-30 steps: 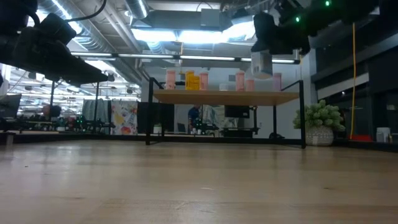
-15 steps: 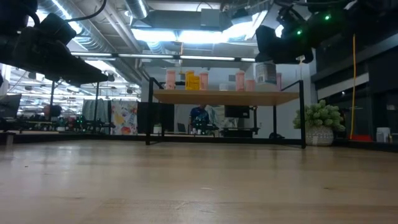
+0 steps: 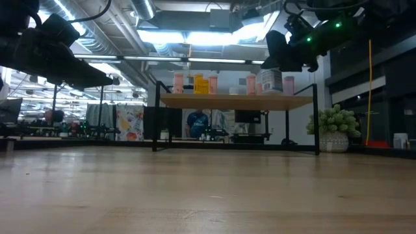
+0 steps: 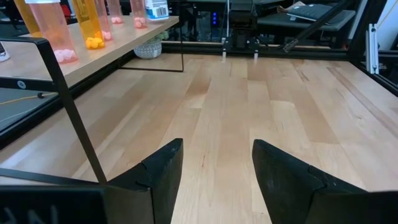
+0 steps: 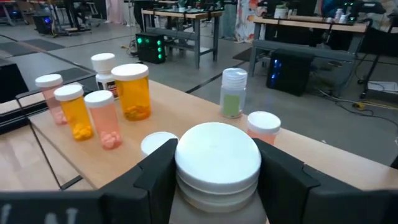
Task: Pick and place medicine bottles onto shelf by color
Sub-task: Put the big white pill bottle on the shelf
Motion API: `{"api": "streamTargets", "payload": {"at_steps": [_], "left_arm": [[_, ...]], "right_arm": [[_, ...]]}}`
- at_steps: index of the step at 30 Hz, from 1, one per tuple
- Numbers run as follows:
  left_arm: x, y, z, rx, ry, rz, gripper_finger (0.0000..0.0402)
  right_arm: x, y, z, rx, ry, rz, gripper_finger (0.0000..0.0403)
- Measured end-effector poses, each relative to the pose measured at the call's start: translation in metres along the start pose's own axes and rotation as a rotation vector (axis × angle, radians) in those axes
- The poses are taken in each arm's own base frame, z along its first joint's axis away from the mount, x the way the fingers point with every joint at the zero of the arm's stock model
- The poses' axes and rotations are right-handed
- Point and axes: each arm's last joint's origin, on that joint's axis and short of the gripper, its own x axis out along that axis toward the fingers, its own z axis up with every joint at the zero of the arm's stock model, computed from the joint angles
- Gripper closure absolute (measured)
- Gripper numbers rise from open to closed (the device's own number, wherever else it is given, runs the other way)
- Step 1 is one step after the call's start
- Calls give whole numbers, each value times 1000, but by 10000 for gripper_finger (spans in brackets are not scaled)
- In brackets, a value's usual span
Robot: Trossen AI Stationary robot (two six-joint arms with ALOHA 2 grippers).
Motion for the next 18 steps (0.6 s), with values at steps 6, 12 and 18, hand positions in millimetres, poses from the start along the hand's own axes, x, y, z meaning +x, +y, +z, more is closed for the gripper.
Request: {"api": "streamTargets", "payload": {"at_steps": [6, 12, 18], "left_arm": [[0, 0, 0, 0, 0, 0, 212], [0, 0, 0, 0, 0, 0, 212], [0, 0, 0, 0, 0, 0, 212]], "right_arm": [[6, -4, -3, -10, 21, 2, 214], [11, -4, -5, -25, 28, 7, 214], [11, -4, -5, -38, 26, 10, 213]]}}
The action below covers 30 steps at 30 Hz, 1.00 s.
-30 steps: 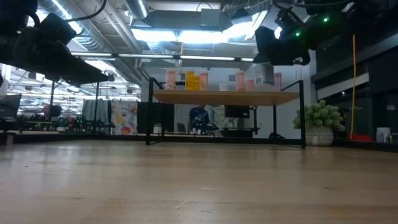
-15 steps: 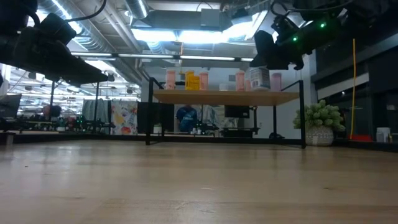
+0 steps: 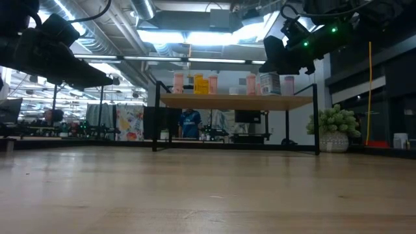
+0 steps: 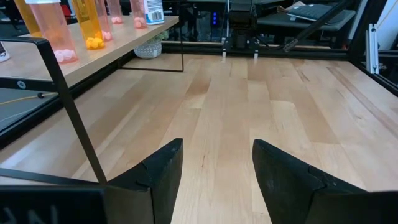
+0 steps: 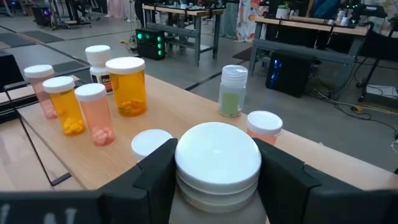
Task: Pick and place medicine bottles onto shelf by color
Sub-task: Put the big white pill bottle on the shelf, then return to Home Position
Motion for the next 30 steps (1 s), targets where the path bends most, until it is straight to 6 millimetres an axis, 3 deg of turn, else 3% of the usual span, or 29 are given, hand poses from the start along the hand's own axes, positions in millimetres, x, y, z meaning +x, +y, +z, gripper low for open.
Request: {"api": "streamTargets", "payload": {"at_steps": [5, 16, 25, 30], "left_arm": [[0, 0, 0, -1, 0, 0, 212], [0, 0, 0, -4, 0, 0, 212], [0, 0, 0, -3, 0, 0, 212], [0, 0, 0, -4, 0, 0, 212]], "right_arm": [[0, 0, 1, 20, -9, 1, 202], [0, 1, 4, 27, -38, 8, 115], [-2, 1, 19, -5, -179, 13, 115], [-14, 3, 36, 79, -304, 46, 116]]}}
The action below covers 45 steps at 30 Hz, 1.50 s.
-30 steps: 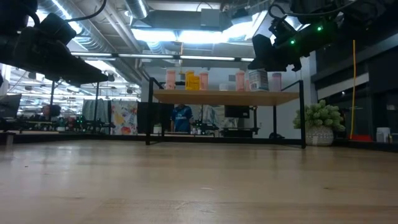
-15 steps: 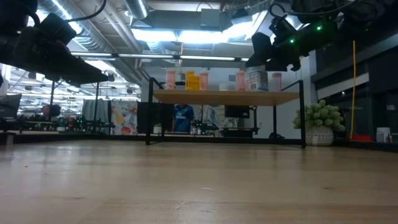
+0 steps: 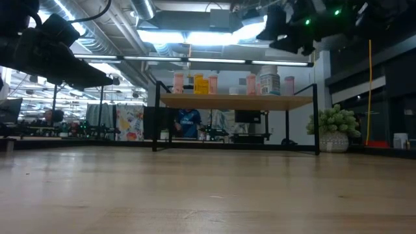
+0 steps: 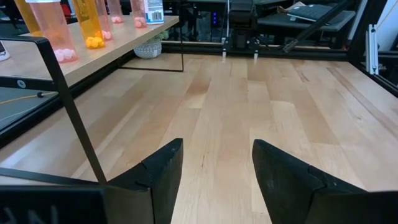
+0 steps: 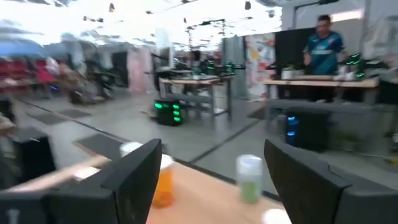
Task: Pick and place medicine bottles onto shelf by color
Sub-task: Return to Home Position
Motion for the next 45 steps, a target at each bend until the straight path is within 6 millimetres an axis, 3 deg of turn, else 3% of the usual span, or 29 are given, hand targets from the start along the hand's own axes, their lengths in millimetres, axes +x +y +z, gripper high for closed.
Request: {"api": "streamTargets", "payload": {"at_steps": [8, 12, 20, 24, 31, 40, 45], "left_arm": [[0, 0, 0, 3, 0, 0, 212], [0, 0, 0, 4, 0, 0, 212], [0, 0, 0, 4, 0, 0, 212], [0, 0, 0, 3, 0, 0, 212], [0, 0, 0, 4, 0, -1, 212], [0, 0, 0, 4, 0, 0, 212], [0, 0, 0, 4, 0, 0, 212]], "right_arm": [[-33, 20, 20, 196, 4, 251, 116], [-54, 37, 25, 204, 5, 377, 116], [-99, 67, -3, -7, 273, 611, 116], [-112, 66, -22, -176, 428, 647, 116], [-113, 60, -32, -249, 525, 619, 116], [-122, 48, -49, -222, 530, 756, 116], [-140, 27, -70, -141, 505, 827, 116]]}}
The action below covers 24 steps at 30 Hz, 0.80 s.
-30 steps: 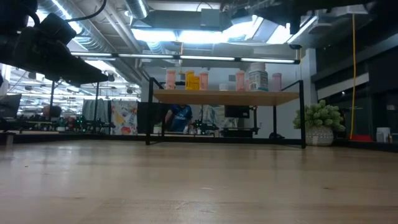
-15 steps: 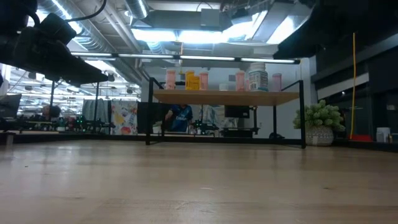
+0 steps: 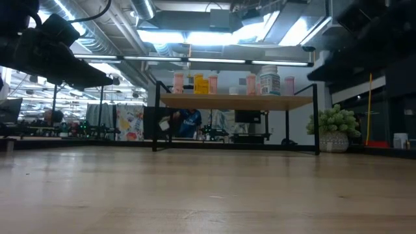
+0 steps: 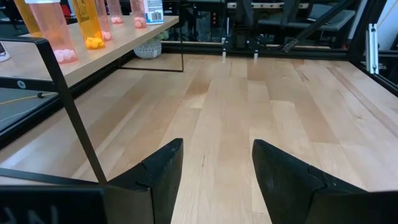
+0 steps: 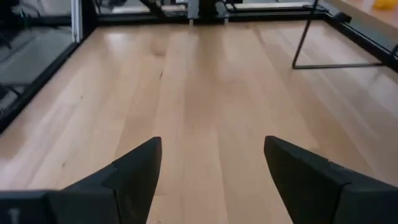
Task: Pick and place medicine bottles onto shelf by color
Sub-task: Return to Home Position
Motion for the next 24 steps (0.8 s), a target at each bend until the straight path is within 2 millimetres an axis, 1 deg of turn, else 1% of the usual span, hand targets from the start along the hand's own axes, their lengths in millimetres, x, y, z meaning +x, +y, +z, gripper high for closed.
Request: {"api": "streamTargets", "payload": {"at_steps": [5, 10, 14, 24], "left_arm": [[0, 0, 0, 0, 0, 0, 212], [0, 0, 0, 0, 0, 0, 212], [0, 0, 0, 0, 0, 0, 212], [0, 0, 0, 0, 0, 0, 212]], "right_arm": [[-12, -6, -11, 28, -14, 2, 116], [-19, -6, -9, 124, -67, 59, 116], [-25, -9, -12, 139, -125, 71, 116], [-32, -20, -47, 155, -153, 47, 116]]}}
